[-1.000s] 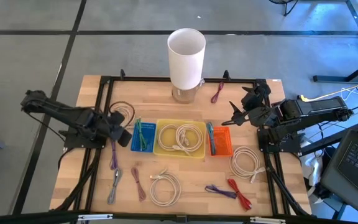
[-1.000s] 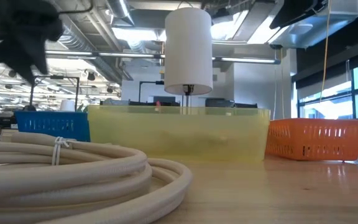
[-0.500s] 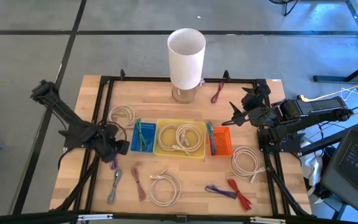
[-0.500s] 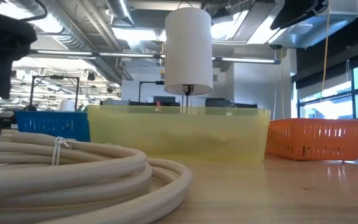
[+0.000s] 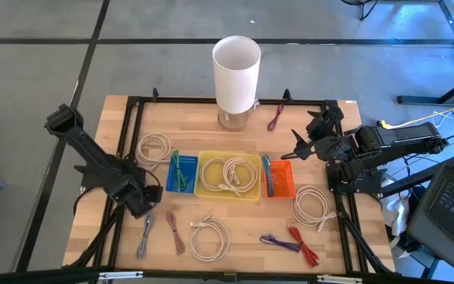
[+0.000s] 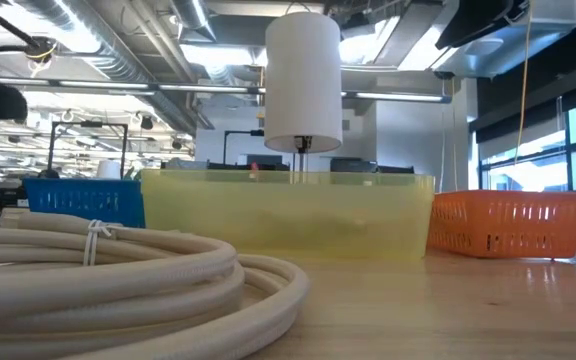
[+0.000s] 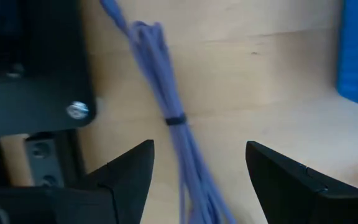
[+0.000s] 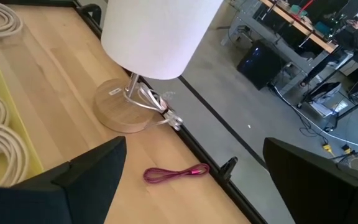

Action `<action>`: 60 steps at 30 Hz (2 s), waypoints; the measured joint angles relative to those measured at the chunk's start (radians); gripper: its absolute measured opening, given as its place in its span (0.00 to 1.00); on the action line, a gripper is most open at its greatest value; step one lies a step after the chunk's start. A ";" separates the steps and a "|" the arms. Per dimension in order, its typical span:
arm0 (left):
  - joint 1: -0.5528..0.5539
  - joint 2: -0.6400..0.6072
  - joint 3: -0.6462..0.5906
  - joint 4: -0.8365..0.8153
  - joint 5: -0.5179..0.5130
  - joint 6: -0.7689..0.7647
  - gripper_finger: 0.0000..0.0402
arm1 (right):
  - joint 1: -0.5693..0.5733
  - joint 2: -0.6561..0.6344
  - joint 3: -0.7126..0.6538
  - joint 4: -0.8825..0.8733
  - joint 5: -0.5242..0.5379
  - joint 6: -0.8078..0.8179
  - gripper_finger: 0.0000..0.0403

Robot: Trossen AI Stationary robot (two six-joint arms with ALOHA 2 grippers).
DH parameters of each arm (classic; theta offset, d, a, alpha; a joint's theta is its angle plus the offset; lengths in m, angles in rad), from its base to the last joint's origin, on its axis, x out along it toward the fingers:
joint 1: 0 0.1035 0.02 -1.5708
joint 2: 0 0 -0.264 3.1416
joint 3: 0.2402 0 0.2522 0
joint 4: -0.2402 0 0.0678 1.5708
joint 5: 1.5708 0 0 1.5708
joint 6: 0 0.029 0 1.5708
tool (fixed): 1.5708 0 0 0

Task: Pick & Place USB Port
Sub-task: Put the violet USB cable into the blue bin

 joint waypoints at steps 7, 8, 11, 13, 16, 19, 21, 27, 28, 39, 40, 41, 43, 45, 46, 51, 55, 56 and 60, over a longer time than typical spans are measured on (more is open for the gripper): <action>0.049 0.052 -0.020 -0.005 0.038 -0.002 0.58 | 0.000 0.000 0.000 0.000 -0.003 0.021 0.95; 0.055 0.055 -0.032 0.024 0.038 0.000 0.56 | 0.000 0.000 0.000 0.000 -0.003 0.021 0.95; 0.066 0.077 -0.084 0.148 0.034 0.004 0.50 | 0.000 0.000 0.000 0.000 -0.003 0.020 0.95; 0.066 0.094 -0.109 0.181 0.030 0.010 0.46 | 0.000 0.000 0.000 0.000 -0.003 0.020 0.95; 0.065 0.110 -0.111 0.182 0.024 0.019 0.36 | 0.000 0.000 0.000 0.000 -0.003 0.017 0.95; 0.066 0.116 -0.089 0.129 0.003 0.045 0.22 | 0.000 0.000 0.000 -0.001 -0.003 0.017 0.95; 0.067 0.110 -0.079 0.052 -0.031 0.071 0.11 | 0.000 0.000 0.000 0.000 -0.002 0.017 0.95; 0.064 0.072 -0.022 -0.006 -0.070 0.116 0.04 | 0.000 0.000 0.000 0.001 0.000 0.019 0.94; 0.063 0.060 -0.009 -0.019 -0.083 0.127 0.04 | 0.000 0.000 0.000 0.001 0.001 0.019 0.94; 0.086 -0.033 0.222 -0.248 -0.643 0.329 0.03 | -0.001 0.000 0.000 0.018 0.001 0.024 0.94; 0.098 -0.038 0.228 -0.239 -0.707 0.358 0.03 | -0.001 0.000 0.000 0.021 0.001 0.024 0.94; 0.115 -0.040 0.232 -0.226 -0.749 0.391 0.03 | -0.001 0.000 0.000 0.024 0.001 0.024 0.94; 0.162 -0.039 0.233 -0.188 -0.771 0.460 0.03 | -0.001 0.000 0.000 0.030 0.001 0.024 0.94; 0.217 -0.038 0.233 -0.160 -0.771 0.520 0.03 | -0.001 0.000 0.000 0.031 0.001 0.024 0.94; 0.245 -0.035 0.233 -0.135 -0.772 0.556 0.03 | -0.001 0.000 0.000 0.031 0.001 0.024 0.94; 0.363 -0.032 0.233 0.044 -0.771 0.773 0.03 | -0.001 0.000 0.000 0.031 0.000 0.024 0.94; 0.436 -0.023 0.234 0.156 -0.765 0.906 0.03 | -0.001 0.000 0.000 0.031 0.000 0.024 0.94; 0.451 -0.018 0.234 0.166 -0.754 0.918 0.03 | -0.001 0.000 0.000 0.031 0.000 0.024 0.94; 0.491 0.040 0.234 0.200 -0.716 0.909 0.03 | -0.001 0.000 0.000 0.029 0.000 0.023 0.94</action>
